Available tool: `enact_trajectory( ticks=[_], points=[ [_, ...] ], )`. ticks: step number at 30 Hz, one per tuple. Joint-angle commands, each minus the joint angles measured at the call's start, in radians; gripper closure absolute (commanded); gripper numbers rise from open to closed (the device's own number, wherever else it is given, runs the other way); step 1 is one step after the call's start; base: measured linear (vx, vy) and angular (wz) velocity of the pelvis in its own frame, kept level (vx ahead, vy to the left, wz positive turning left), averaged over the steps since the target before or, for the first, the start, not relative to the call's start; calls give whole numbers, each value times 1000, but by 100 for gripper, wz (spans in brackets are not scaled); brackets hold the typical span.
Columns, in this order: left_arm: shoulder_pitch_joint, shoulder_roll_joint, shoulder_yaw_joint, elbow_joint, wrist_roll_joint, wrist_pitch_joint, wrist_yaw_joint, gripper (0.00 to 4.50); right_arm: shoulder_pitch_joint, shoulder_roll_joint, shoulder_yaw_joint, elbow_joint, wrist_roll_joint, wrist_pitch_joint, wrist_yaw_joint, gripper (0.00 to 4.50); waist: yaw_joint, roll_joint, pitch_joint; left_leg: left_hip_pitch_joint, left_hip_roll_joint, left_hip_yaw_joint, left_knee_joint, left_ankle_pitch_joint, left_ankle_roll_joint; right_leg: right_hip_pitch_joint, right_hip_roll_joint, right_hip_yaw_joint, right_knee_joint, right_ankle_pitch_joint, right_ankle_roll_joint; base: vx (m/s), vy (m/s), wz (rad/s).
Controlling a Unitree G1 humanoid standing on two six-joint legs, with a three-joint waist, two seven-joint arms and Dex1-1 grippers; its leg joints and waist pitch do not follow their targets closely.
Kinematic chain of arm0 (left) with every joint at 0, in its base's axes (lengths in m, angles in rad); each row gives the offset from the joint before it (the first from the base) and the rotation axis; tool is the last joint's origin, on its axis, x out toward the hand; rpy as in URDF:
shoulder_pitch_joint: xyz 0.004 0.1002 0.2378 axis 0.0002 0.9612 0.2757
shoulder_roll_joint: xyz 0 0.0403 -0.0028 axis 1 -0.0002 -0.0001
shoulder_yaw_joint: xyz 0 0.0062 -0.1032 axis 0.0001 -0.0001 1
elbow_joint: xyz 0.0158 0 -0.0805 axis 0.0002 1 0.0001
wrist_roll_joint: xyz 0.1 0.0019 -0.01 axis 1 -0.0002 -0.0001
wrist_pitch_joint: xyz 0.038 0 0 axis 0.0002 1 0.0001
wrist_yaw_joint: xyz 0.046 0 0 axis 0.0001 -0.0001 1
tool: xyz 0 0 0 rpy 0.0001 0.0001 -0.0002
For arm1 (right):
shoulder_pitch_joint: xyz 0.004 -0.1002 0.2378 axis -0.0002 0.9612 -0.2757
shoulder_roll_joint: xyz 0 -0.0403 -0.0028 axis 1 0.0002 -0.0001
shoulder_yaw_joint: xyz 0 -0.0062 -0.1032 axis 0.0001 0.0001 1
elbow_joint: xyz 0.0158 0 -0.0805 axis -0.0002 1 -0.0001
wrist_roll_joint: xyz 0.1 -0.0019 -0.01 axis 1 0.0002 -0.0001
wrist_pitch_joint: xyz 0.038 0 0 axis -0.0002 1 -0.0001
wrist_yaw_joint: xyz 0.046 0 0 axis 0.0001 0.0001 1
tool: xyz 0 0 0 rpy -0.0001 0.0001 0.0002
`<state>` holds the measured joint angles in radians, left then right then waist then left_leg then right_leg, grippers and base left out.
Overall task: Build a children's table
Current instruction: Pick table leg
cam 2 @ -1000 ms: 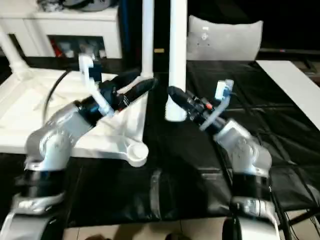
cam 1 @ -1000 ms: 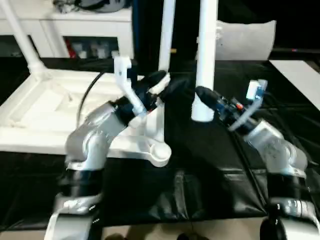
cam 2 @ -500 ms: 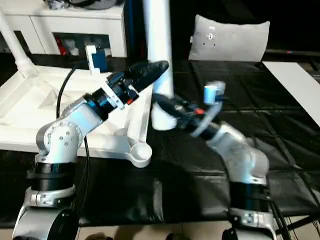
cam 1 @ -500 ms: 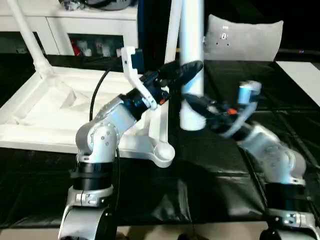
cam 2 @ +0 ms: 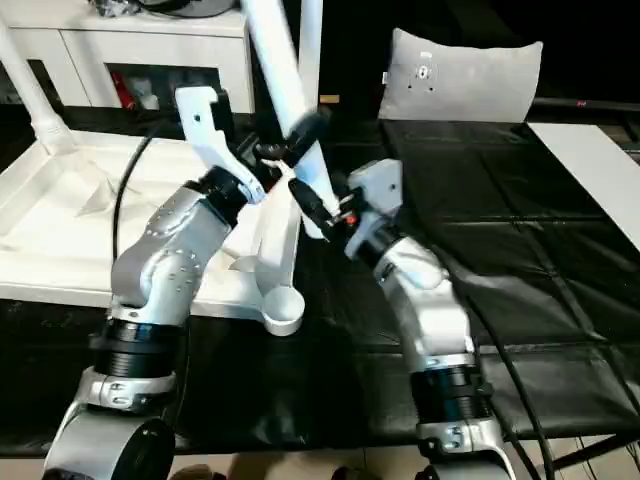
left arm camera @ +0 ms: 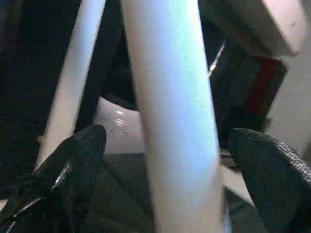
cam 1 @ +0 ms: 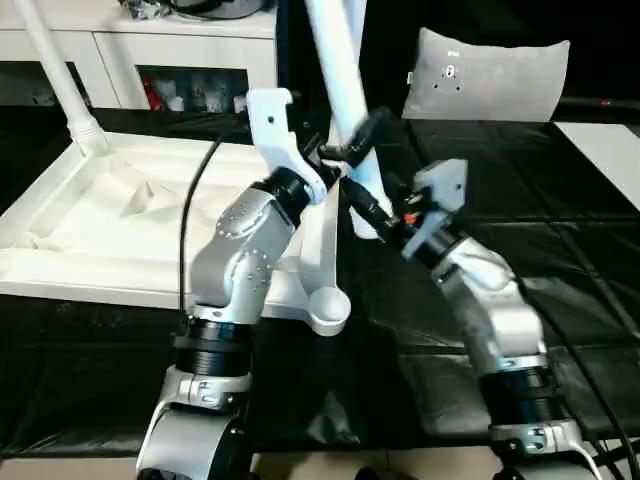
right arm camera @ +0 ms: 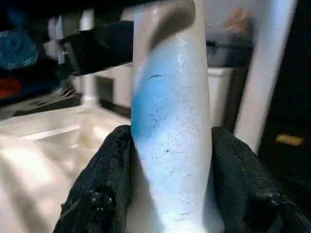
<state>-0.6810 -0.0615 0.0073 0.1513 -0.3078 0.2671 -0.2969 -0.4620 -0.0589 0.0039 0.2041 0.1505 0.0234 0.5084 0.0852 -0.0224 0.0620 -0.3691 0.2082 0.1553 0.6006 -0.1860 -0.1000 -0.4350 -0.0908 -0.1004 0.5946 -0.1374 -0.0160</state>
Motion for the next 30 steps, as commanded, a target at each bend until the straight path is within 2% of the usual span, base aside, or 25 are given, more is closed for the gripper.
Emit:
enact_trajectory(
  ticks=[1, 7, 9, 10, 13, 15, 17, 25, 30],
  points=[
    [-10, 7, -34, 8, 40, -32, -9, 35, 1, 5, -3, 3, -10, -39, -13, 257, -5, -1, -82, -1, 5, 11, -68, -177, 40, 76, -35, 39, -77, -331, -72, 0, 0, 0],
    [9, 38, -91, 37, 117, -69, -14, 83, 5, 18, 20, 45, -22, -105, -18, 257, -6, 6, -81, 0, 8, 11, -69, -192, 42, 77, -36, 42, -70, -287, -112, 0, 0, 0],
    [14, 48, -105, 48, 134, -80, -23, 95, 5, 20, 26, 52, -25, -125, -17, 257, -7, 7, -82, 0, 8, 10, -69, -192, 43, 78, -36, 42, -70, -275, -117, 0, 0, 0],
    [17, 50, -108, 50, 139, -82, -24, 121, 5, 19, 30, 53, -27, -131, -12, 257, -8, 5, -82, 0, 6, 12, -68, -193, 44, 78, -35, 43, -70, -273, -120, 0, 0, 0],
    [20, 51, -108, 53, 143, -80, -22, 127, 7, 15, 39, 56, -32, -138, -4, 257, -9, 7, -81, 0, 7, 12, -68, -198, 44, 78, -35, 43, -70, -275, -126, 0, 0, 0],
    [17, 62, -114, 71, 167, -97, -14, 165, 11, 7, 53, 67, -47, -159, 2, 257, -10, 8, -82, 1, 8, 11, -69, -204, 43, 78, -35, 43, -70, -270, -131, 0, 0, 0],
    [16, 71, -120, 82, 185, -116, -11, 168, 13, 5, 54, 75, -50, -167, 1, 257, -10, 8, -84, 2, 7, 11, -68, -203, 44, 78, -36, 44, -69, -265, -135, 0, 0, 0],
    [21, 72, -119, 83, 185, -130, -13, 206, 15, -1, 63, 94, -55, -187, 0, 257, -16, 7, -82, 0, 8, 11, -69, -209, 47, 80, -36, 43, -67, -260, -147, 0, 0, 0],
    [26, 46, -102, 77, 140, -129, -25, 217, 12, -5, 71, 104, -58, -193, 1, 257, -24, 5, -82, -3, 6, 11, -67, -212, 52, 81, -36, 43, -69, -269, -151, 0, 0, 0]
  ],
)
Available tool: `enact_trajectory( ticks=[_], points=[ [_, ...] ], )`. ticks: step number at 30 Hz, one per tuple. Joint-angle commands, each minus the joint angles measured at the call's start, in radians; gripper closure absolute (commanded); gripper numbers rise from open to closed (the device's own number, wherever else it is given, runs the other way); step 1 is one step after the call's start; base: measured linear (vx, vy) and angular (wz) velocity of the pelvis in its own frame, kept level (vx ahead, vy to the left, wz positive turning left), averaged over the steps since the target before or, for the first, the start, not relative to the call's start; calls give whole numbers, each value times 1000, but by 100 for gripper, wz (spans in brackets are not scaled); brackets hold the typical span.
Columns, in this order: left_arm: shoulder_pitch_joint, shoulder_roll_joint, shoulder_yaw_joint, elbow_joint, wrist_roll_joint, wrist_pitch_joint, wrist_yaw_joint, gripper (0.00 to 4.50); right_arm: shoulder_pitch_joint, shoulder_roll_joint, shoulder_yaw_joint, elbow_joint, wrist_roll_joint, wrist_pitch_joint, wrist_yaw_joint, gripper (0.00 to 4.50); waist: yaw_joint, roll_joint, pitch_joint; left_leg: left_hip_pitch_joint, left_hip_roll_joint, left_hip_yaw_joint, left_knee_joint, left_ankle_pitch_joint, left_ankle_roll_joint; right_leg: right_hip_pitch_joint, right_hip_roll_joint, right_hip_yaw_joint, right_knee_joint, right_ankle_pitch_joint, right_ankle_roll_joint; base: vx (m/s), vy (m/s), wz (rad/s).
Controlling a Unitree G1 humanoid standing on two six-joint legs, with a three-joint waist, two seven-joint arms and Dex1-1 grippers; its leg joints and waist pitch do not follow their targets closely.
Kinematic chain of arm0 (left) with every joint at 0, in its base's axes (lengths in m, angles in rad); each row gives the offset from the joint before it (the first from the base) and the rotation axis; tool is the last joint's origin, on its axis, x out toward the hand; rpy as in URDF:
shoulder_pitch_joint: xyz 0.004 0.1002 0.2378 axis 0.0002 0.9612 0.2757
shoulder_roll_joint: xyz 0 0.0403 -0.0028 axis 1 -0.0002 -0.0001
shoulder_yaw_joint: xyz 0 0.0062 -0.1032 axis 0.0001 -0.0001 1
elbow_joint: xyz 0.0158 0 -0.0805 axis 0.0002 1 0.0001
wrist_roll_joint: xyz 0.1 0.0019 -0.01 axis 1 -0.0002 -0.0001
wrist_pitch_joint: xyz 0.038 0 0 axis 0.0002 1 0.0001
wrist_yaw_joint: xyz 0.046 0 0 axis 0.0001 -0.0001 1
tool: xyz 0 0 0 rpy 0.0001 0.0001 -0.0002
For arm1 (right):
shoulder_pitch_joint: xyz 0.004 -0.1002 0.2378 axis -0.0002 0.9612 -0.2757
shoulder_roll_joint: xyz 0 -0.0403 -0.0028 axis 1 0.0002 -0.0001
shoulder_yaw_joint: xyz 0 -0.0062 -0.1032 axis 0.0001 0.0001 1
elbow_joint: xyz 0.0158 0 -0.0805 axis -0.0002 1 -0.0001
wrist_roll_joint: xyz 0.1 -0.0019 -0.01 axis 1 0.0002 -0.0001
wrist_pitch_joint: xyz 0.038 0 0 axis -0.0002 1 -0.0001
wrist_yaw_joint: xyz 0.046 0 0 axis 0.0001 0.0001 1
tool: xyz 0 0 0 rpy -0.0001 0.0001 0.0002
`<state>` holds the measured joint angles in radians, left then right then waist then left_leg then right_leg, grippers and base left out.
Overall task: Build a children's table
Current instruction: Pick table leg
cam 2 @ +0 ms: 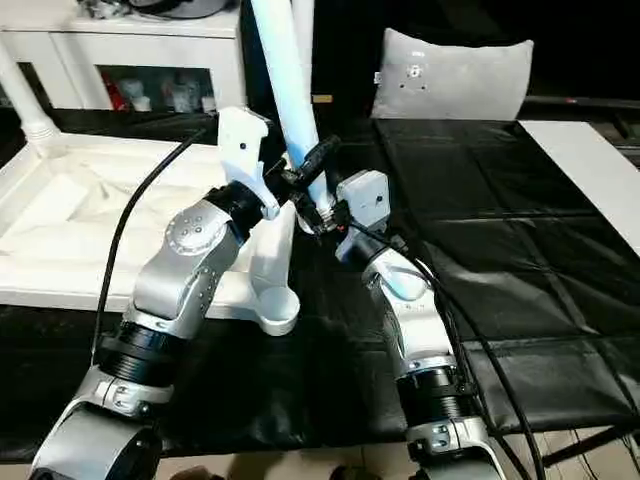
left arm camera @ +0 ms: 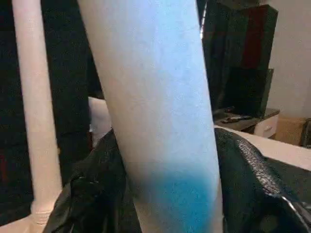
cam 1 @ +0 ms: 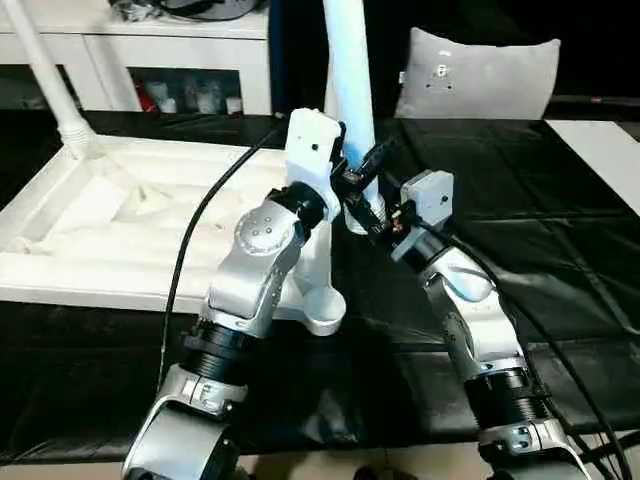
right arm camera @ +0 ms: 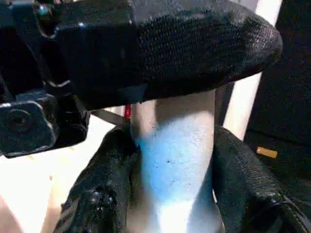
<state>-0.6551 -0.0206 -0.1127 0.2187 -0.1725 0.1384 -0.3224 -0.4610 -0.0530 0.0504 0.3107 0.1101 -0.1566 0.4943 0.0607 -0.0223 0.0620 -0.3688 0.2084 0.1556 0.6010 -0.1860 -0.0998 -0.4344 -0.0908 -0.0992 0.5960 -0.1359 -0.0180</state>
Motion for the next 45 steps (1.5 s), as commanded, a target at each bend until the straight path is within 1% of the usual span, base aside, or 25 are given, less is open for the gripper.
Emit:
enact_trajectory(
  ticks=[1, 3, 5, 10, 12, 14, 15, 20, 22, 23, 24, 25, 28, 29, 30, 32, 34, 35, 36, 37, 38, 41, 43, 44, 45],
  points=[
    [0, 5, 19, 10, 3, -1, 0, 219, 11, -11, 24, -2, -17, -13, 15, 257, 0, 5, -82, -3, 6, 11, -67, -214, 54, 80, -36, 41, -71, -277, -147, 0, 0, 0],
    [0, -18, 41, 1, -41, 16, 1, 226, 11, -12, 25, -2, -20, -13, 14, 257, -1, 3, -82, -5, 5, 12, -66, -213, 54, 81, -36, 41, -71, -283, -147, 0, 0, 0],
    [-1, -64, 91, -14, -131, 62, 12, 233, 10, -14, 25, 2, -25, -10, 9, 257, 0, 2, -81, -5, 4, 14, -64, -207, 55, 80, -36, 41, -72, -287, -154, 0, 0, 0],
    [-4, -91, 130, -23, -196, 93, 22, 246, 6, -18, 27, 9, -27, -13, 8, 257, -1, 4, -81, -3, 5, 13, -66, -222, 63, 78, -33, 38, -77, -311, -140, 0, 0, 0],
    [-4, -90, 130, -23, -197, 94, 20, 248, 5, -19, 27, 12, -26, -14, 9, 257, -1, 4, -80, -3, 5, 12, -67, -222, 65, 78, -33, 38, -77, -315, -134, 0, 0, 0],
    [-3, -85, 125, -24, -190, 90, 19, 248, -1, -22, 20, 19, -32, -19, -9, 201, -2, 3, -81, -2, 5, 12, -66, -218, 65, 77, -33, 38, -77, -308, -133, 0, 0, 0],
    [-3, -82, 123, -23, -186, 88, 19, 248, -2, -18, 13, 17, -3, -3, 14, 201, -2, 1, -81, -3, 5, 13, -66, -215, 65, 78, -32, 38, -76, -304, -131, 0, 0, 0],
    [-20, -41, 152, 2, -162, 82, 27, 251, 4, -42, 18, -15, 15, 16, 60, 147, -2, 5, -82, -4, 6, 12, -66, -209, 73, 80, -32, 39, -74, -289, -135, 0, 0, 0],
    [-23, -33, 159, 6, -163, 83, 29, 252, 4, -44, 15, -17, 17, 13, 63, 141, -4, 4, -82, -5, 4, 12, -65, -208, 68, 82, -32, 38, -73, -291, -132, 0, 0, 0],
    [-26, -18, 164, 10, -161, 85, 26, 252, 8, -46, 3, -29, 46, 28, 79, 141, -6, 0, -81, -5, 4, 12, -65, -212, 68, 81, -32, 37, -76, -307, -128, 0, 0, 0],
    [-28, 3, 169, 14, -160, 89, 18, 253, 16, -57, -8, -46, 89, 47, 122, 111, -5, 1, -81, -3, 4, 12, -65, -209, 69, 80, -33, 38, -75, -315, -126, 0, 0, 0],
    [-28, 3, 169, 14, -160, 89, 18, 253, 16, -57, -8, -46, 89, 47, 122, 111, -4, 4, -81, -1, 4, 11, -65, -213, 72, 80, -32, 37, -75, -316, -126, 0, 0, 0],
    [-31, 28, 182, 16, -170, 99, 3, 253, 26, -75, -42, -81, 176, 96, 175, 93, 1, 1, -84, -1, 8, 11, -64, -192, 80, 80, -32, 39, -69, -265, -144, 0, 0, 0],
    [-32, 34, 184, 17, -172, 102, 0, 253, 27, -75, -58, -93, 204, 114, 178, 81, 4, 4, -84, 3, 9, 13, -63, -186, 86, 77, -32, 41, -67, -241, -159, 0, 0, 0],
    [-32, 34, 184, 17, -172, 102, 0, 253, 27, -75, -58, -93, 204, 114, 178, 60, 4, 3, -84, 0, 8, 12, -64, -184, 88, 80, -33, 40, -67, -241, -163, 0, 0, 0],
    [-34, 56, 182, 14, -189, 133, -35, 253, 12, -83, -115, -109, 280, 184, 164, 48, 6, 3, -83, 1, 7, 12, -65, -186, 82, 79, -34, 40, -68, -267, -157, 0, 0, 0],
    [-35, 81, 186, 3, -230, 190, -93, 253, -17, -105, -183, -112, 365, 304, 139, 37, 7, 3, -83, 2, 6, 12, -65, -182, 77, 80, -34, 40, -68, -278, -155, 0, 0, 0],
    [-37, 90, 191, -1, -247, 213, -113, 253, -30, -120, -203, -108, 387, 350, 134, 16, 8, 9, -83, 3, 6, 11, -66, -182, 71, 79, -33, 39, -68, -280, -157, 0, 0, 0],
    [-39, 101, 196, -3, -264, 234, -132, 253, -39, -141, -215, -107, 413, 399, 145, 11, 8, 6, -84, 2, 3, 12, -65, -179, 65, 82, -32, 38, -68, -276, -156, 0, 0, 0],
    [-41, 112, 199, -5, -281, 255, -153, 253, -43, -161, -219, -114, 438, 446, 162, 11, 9, 12, -84, 3, 3, 11, -64, -178, 61, 81, -32, 38, -67, -275, -158, 0, 0, 0],
    [-43, 128, 201, -8, -305, 287, -184, 254, -45, -186, -230, -132, 502, 526, 188, 2, 8, 8, -82, 4, 0, 13, -63, -181, 63, 83, -29, 37, -69, -278, -157, 0, 0, 0],
    [-51, 143, 226, -21, -383, 367, -228, 254, -39, -228, -246, -164, 595, 632, 231, 0, 11, 5, -84, -2, 0, 14, -61, -169, 67, 85, -33, 36, -69, -282, -159, 0, 0, 0],
    [-57, 150, 236, -32, -420, 399, -251, 254, -36, -247, -249, -173, 617, 667, 245, 0, 12, 4, -85, -3, 0, 14, -59, -160, 63, 85, -34, 34, -70, -296, -158, 0, 0, 0],
    [-67, 162, 252, -50, -472, 447, -286, 254, -32, -266, -259, -194, 658, 720, 258, 0, 13, 3, -86, -2, 0, 14, -59, -155, 60, 83, -34, 34, -70, -302, -160, 0, 0, 0],
    [-67, 162, 252, -50, -472, 447, -286, 254, -32, -266, -259, -194, 658, 720, 258, 0, 13, 3, -85, -2, 0, 15, -59, -157, 60, 82, -34, 34, -72, -307, -159, 0, 0, 0]
  ],
)
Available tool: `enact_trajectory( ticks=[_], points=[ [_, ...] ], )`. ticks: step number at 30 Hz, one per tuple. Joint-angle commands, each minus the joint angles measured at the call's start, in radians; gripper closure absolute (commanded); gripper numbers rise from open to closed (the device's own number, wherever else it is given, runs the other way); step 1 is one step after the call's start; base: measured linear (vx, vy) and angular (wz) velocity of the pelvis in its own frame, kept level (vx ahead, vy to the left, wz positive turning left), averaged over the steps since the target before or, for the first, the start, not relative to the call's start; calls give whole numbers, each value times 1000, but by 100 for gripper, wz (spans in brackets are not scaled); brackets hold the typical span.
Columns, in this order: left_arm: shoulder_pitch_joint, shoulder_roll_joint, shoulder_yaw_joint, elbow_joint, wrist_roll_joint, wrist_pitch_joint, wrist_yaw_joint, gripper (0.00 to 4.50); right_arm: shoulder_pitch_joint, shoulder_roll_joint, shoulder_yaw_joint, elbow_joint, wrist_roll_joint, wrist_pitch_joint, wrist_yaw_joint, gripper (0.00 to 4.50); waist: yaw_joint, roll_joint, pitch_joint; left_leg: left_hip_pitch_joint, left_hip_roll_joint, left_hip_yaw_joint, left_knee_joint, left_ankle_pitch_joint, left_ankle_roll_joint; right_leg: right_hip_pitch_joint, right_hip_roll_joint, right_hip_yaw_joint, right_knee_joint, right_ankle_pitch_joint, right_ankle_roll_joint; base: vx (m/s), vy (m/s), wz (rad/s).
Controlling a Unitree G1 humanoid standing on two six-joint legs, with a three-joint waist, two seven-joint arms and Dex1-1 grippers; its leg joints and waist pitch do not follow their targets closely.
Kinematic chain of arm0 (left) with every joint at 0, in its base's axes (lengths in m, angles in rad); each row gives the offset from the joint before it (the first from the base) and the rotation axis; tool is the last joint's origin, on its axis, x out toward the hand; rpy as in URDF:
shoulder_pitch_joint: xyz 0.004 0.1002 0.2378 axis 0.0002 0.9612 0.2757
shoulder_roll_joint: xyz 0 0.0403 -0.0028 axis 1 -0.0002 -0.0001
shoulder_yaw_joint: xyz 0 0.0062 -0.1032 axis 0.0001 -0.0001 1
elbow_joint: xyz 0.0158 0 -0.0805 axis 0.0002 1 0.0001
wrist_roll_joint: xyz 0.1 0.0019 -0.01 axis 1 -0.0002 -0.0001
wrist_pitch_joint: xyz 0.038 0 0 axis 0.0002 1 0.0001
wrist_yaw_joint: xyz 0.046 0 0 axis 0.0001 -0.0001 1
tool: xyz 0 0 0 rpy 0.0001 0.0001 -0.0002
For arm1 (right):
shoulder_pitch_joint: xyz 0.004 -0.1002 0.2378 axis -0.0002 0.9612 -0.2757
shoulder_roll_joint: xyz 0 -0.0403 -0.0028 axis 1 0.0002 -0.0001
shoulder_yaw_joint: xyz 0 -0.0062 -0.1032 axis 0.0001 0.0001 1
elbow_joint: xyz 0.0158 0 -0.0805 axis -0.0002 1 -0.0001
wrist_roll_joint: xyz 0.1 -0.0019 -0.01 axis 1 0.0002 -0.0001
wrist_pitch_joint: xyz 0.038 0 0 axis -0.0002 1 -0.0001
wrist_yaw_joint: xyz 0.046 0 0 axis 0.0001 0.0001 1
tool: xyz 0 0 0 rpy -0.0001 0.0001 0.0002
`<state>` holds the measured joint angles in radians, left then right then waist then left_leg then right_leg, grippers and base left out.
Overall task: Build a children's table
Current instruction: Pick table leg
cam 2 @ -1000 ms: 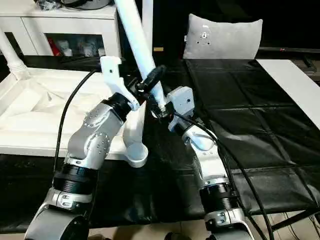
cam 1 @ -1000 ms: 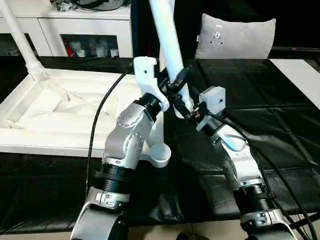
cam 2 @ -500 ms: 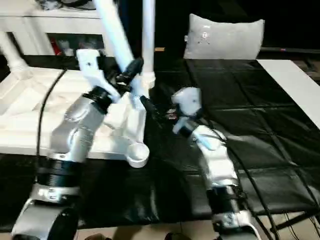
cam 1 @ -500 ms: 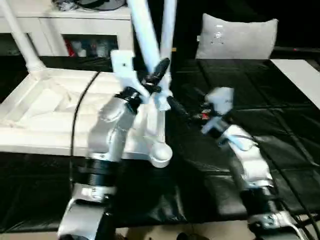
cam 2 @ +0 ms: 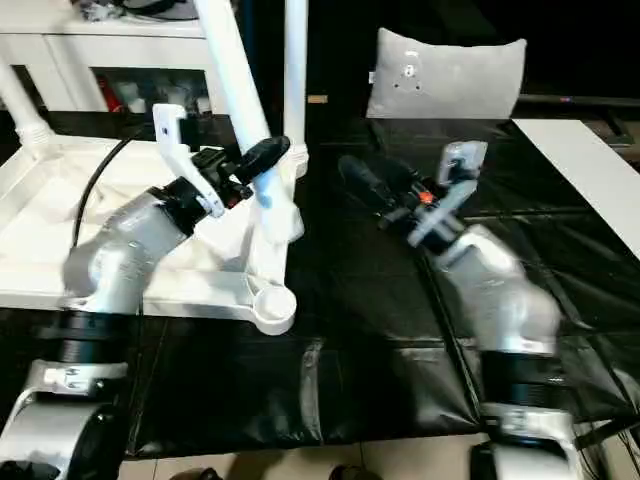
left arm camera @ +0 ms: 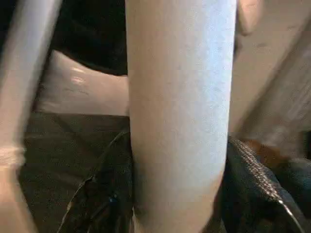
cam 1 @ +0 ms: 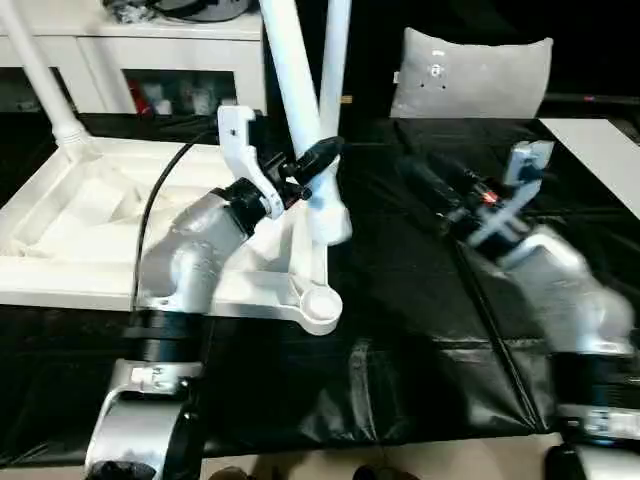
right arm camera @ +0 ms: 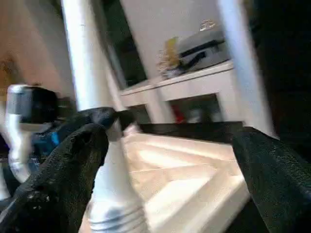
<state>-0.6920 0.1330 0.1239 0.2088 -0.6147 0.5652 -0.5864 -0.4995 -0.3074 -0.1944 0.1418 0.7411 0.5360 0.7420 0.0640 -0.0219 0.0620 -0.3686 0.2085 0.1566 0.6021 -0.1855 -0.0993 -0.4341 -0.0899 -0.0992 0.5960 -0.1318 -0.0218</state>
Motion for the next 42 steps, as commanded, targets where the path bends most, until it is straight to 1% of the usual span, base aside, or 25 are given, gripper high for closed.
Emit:
enact_trajectory(
  ticks=[1, 2, 4, 6, 9, 11, 12, 13, 14, 15, 19, 20, 22, 23, 25, 26, 28, 29, 30, 31, 34, 35, 37, 39, 42],
  points=[
    [-33, 13, 21, -46, -49, 36, -36, 254, 7, -16, -20, -35, 39, 51, 14, 0, 10, 3, -84, -1, 1, 14, -60, -160, 57, 80, -34, 34, -72, -316, -153, 0, 0, 0],
    [-37, 20, 27, -54, -77, 62, -55, 254, 9, -26, -20, -46, 46, 78, 22, 0, 11, 3, -83, 0, 0, 14, -61, -163, 53, 81, -34, 33, -73, -328, -149, 0, 0, 0],
    [-38, 29, 27, -64, -97, 82, -80, 254, 12, -36, -16, -60, 58, 104, 29, 0, 13, 3, -82, 0, 0, 14, -61, -169, 49, 80, -33, 32, -76, -344, -142, 0, 0, 0],
    [-41, 36, 27, -72, -113, 101, -97, 254, 12, -42, -14, -70, 74, 125, 33, 0, 18, 2, -81, 1, 0, 15, -61, -171, 42, 79, -34, 31, -79, -371, -125, 0, 0, 0],
    [-42, 54, 14, -86, -129, 123, -138, 254, 10, -59, -4, -85, 98, 157, 57, 0, 25, 2, -83, 2, 0, 15, -61, -164, 39, 78, -34, 31, -80, -384, -106, 0, 0, 0],
    [-42, 68, -4, -94, -128, 130, -167, 254, 11, -79, 14, -94, 100, 174, 92, 0, 29, 3, -84, 2, 1, 14, -62, -158, 35, 78, -34, 32, -79, -372, -108, 0, 0, 0],
    [-42, 68, -4, -94, -128, 130, -167, 254, 11, -79, 14, -94, 100, 174, 92, 0, 30, 3, -84, 2, 2, 14, -62, -156, 36, 78, -34, 32, -77, -358, -112, 0, 0, 0],
    [-41, 93, -35, -106, -111, 131, -205, 254, 14, -107, 42, -111, 90, 194, 132, 0, 30, 5, -83, 1, 2, 13, -63, -159, 34, 78, -34, 32, -77, -352, -114, 0, 0, 0],
    [-40, 101, -47, -109, -103, 128, -218, 254, 14, -116, 52, -116, 83, 197, 145, 0, 33, 5, -84, 3, 3, 13, -63, -160, 34, 79, -34, 32, -75, -350, -111, 0, 0, 0],
    [-40, 104, -52, -110, -100, 127, -223, 254, 14, -120, 56, -118, 80, 198, 150, 0, 33, 4, -83, 2, 3, 13, -63, -158, 35, 79, -33, 33, -76, -346, -110, 0, 0, 0],
    [-40, 148, -147, -126, -25, 78, -325, 254, -3, -180, 159, -124, -18, 163, 220, 0, 32, 3, -82, 0, 2, 12, -64, -156, 27, 81, -34, 34, -76, -359, -97, 0, 0, 0],
    [-39, 161, -186, -140, -4, 59, -364, 254, -18, -189, 190, -120, -41, 152, 241, 0, 32, 4, -82, 0, 2, 12, -63, -160, 23, 80, -37, 34, -78, -374, -94, 0, 0, 0],
    [-39, 164, -196, -145, 0, 56, -372, 254, -23, -192, 200, -119, -46, 152, 250, 0, 31, 4, -82, 0, 5, 11, -65, -163, 21, 80, -39, 35, -75, -377, -99, 0, 0, 0],
    [-45, 164, -215, -145, 10, 44, -382, 254, -32, -204, 236, -118, -66, 147, 282, 0, 30, 2, -81, -2, 4, 12, -63, -170, 20, 81, -38, 34, -76, -376, -107, 0, 0, 0],
    [-47, 167, -224, -144, 15, 39, -390, 255, -35, -207, 248, -118, -73, 145, 293, 0, 29, 3, -81, -1, 5, 12, -63, -175, 20, 80, -38, 35, -76, -377, -108, 0, 0, 0],
    [-47, 170, -247, -151, 29, 26, -410, 255, -46, -204, 267, -104, -83, 142, 303, 0, 29, 2, -81, -1, 3, 12, -63, -175, 21, 80, -37, 34, -78, -385, -104, 0, 0, 0],
    [-48, 170, -255, -153, 36, 20, -415, 255, -52, -202, 273, -95, -88, 139, 307, 0, 27, 2, -81, 0, 4, 12, -62, -176, 20, 79, -37, 34, -78, -392, -101, 0, 0, 0],
    [-48, 168, -267, -153, 47, 8, -426, 255, -62, -198, 282, -80, -98, 134, 318, 0, 27, -8, -82, -2, 3, 13, -61, -173, 22, 80, -37, 34, -79, -393, -99, 0, 0, 0],
    [-47, 166, -272, -156, 51, 4, -427, 255, -67, -197, 288, -74, -102, 134, 329, 0, 29, -3, -82, -2, 4, 12, -62, -168, 22, 81, -38, 34, -76, -391, -104, 0, 0, 0],
    [-46, 161, -278, -160, 53, 1, -427, 255, -71, -193, 295, -68, -104, 134, 342, 0, 29, -2, -81, 0, 5, 13, -62, -170, 23, 78, -37, 35, -76, -387, -105, 0, 0, 0],
    [-46, 157, -284, -160, 56, -3, -425, 255, -74, -189, 298, -66, -100, 136, 352, 0, 30, -2, -83, -2, 5, 13, -61, -160, 25, 80, -38, 36, -73, -365, -112, 0, 0, 0],
    [-46, 153, -290, -157, 62, -9, -423, 255, -78, -183, 301, -63, -98, 138, 362, 19, 29, -2, -83, -2, 6, 13, -61, -159, 26, 80, -37, 36, -72, -356, -119, 0, 0, 0],
    [-47, 149, -292, -156, 65, -12, -424, 255, -80, -181, 304, -62, -98, 138, 367, 41, 29, -3, -84, -1, 6, 13, -60, -156, 27, 81, -37, 36, -71, -345, -124, 0, 0, 0],
    [-48, 140, -297, -154, 70, -18, -425, 255, -85, -176, 314, -55, -104, 138, 381, 48, 29, -2, -84, -2, 6, 12, -61, -150, 28, 82, -37, 36, -69, -336, -127, 0, 0, 0],
    [-49, 133, -300, -157, 70, -18, -424, 255, -89, -170, 318, -49, -111, 138, 387, 82, 29, -2, -84, -2, 6, 13, -60, -152, 29, 82, -37, 37, -69, -335, -132, 0, 0, 0]
  ],
)
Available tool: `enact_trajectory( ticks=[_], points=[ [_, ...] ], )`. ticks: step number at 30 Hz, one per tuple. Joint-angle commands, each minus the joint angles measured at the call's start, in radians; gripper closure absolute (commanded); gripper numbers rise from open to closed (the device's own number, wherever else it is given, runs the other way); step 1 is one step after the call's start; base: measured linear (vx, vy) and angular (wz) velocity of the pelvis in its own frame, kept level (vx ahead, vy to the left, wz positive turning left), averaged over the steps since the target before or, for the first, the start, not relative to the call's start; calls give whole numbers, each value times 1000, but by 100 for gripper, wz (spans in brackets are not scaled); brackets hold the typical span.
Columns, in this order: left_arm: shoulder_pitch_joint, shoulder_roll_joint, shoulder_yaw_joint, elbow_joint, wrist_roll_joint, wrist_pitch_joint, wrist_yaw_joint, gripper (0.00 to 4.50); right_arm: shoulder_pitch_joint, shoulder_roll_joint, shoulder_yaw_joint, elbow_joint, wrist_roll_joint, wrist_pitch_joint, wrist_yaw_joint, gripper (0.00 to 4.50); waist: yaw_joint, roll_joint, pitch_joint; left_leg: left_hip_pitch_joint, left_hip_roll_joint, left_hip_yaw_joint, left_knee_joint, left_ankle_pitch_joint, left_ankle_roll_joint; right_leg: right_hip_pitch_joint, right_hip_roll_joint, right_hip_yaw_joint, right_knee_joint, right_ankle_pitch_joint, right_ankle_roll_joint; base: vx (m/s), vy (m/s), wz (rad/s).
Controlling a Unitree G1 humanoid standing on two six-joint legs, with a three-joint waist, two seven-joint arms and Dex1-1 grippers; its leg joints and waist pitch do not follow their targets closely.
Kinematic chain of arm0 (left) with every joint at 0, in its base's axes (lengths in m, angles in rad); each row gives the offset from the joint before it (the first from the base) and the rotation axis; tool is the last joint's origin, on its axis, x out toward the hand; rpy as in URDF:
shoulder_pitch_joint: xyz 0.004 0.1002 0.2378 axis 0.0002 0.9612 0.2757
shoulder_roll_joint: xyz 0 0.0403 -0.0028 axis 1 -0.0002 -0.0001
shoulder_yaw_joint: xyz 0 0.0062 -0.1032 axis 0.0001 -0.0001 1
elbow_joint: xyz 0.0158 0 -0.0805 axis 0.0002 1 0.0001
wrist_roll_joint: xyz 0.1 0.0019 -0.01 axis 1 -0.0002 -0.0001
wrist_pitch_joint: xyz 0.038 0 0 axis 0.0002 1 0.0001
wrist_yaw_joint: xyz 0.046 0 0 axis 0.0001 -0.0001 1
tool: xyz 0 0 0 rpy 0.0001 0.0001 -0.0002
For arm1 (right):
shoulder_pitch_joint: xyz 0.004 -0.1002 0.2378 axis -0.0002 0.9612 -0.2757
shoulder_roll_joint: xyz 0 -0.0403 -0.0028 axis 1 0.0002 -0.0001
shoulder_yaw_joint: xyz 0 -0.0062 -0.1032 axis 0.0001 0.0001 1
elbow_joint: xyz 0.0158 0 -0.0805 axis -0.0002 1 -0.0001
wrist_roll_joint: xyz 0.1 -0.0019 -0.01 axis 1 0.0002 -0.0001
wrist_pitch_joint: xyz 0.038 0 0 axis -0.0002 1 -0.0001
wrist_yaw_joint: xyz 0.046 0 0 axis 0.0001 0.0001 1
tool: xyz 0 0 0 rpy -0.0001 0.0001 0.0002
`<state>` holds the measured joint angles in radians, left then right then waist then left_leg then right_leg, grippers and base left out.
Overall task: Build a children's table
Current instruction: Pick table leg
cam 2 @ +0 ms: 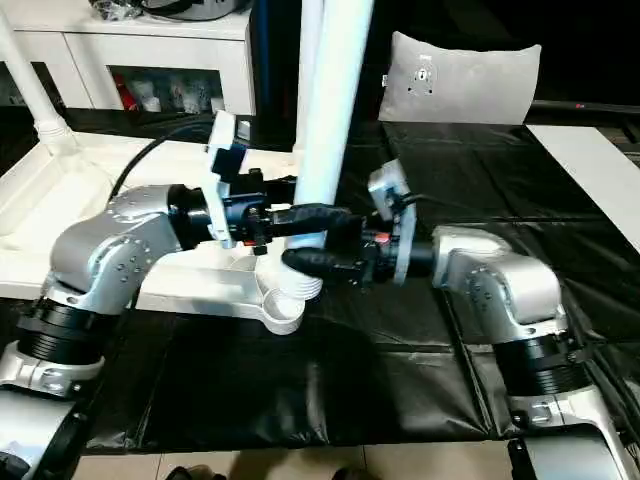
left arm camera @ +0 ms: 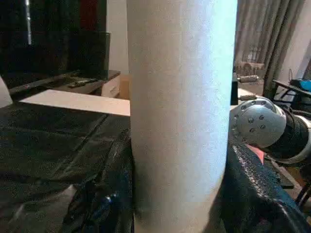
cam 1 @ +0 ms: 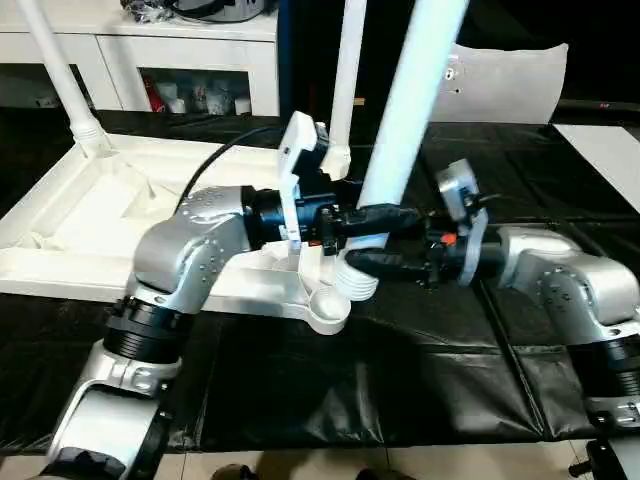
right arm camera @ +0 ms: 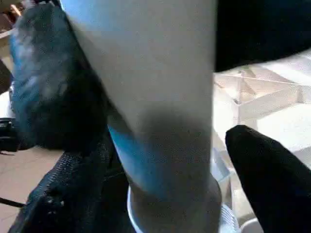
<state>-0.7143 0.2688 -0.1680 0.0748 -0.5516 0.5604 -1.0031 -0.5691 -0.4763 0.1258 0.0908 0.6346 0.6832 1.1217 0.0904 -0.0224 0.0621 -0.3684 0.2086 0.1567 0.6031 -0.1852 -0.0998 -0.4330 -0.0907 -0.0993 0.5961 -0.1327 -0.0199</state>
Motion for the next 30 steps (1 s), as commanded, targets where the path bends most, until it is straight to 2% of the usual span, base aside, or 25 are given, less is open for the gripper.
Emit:
enact_trajectory(
  ticks=[1, 2, 3, 9, 10, 16, 24, 28, 29, 30],
  points=[
    [-27, -3, -8, -23, 6, -13, -7, 255, -20, -1, -2, 2, -5, -9, 8, 82, 3, -2, -85, -2, 6, 13, -61, -151, 30, 81, -37, 37, -69, -333, -135, 0, 0, 0],
    [-25, -5, -13, -30, 3, -10, -8, 255, -22, 3, -2, 5, -9, -8, 10, 88, 4, -8, -84, -3, 6, 13, -61, -148, 30, 82, -37, 36, -67, -339, -133, 0, 0, 0],
    [-22, -7, -17, -35, 3, -8, -11, 255, -23, 7, -3, 8, -11, -8, 13, 109, 4, -5, -83, -3, 6, 13, -61, -150, 29, 80, -38, 37, -69, -349, -129, 0, 0, 0],
    [-19, -11, -21, -34, 13, -11, -15, 255, -24, 9, -3, 12, -10, -8, 18, 161, 3, -4, -83, -2, 6, 13, -61, -151, 29, 80, -37, 37, -70, -349, -126, 0, 0, 0],
    [-19, -11, -21, -32, 14, -12, -16, 255, -24, 9, -4, 12, -10, -7, 19, 166, 4, 0, -83, -2, 6, 12, -61, -152, 29, 80, -37, 36, -70, -351, -125, 0, 0, 0],
    [-22, -9, -19, -27, 17, -13, -19, 255, -17, 8, -6, 6, -12, -3, 24, 221, 3, 0, -85, -1, 6, 13, -60, -152, 29, 81, -36, 37, -69, -332, -134, 0, 0, 0],
    [-19, -8, -19, -26, 42, -22, -1, 255, -9, 11, -10, 3, -17, 0, 24, 244, 3, 0, -85, -1, 6, 12, -61, -153, 27, 82, -36, 36, -68, -323, -139, 0, 0, 0],
    [1, -4, -25, -69, -34, 70, -44, 255, -8, 20, -11, 10, -25, -9, 14, 246, 3, 1, -84, -2, 6, 11, -61, -156, 26, 81, -36, 36, -66, -329, -143, 0, 0, 0],
    [5, -7, -23, -76, -45, 79, -46, 199, -8, 22, -11, 11, -27, -11, 11, 247, 3, 1, -85, 0, 5, 13, -59, -155, 26, 80, -36, 36, -67, -328, -144, 0, 0, 0],
    [10, -2, -34, -88, -42, 74, -56, 199, -7, 24, -12, 12, -26, -10, 7, 247, 4, 1, -85, 0, 6, 12, -60, -153, 26, 81, -37, 37, -66, -325, -146, 0, 0, 0]
  ],
)
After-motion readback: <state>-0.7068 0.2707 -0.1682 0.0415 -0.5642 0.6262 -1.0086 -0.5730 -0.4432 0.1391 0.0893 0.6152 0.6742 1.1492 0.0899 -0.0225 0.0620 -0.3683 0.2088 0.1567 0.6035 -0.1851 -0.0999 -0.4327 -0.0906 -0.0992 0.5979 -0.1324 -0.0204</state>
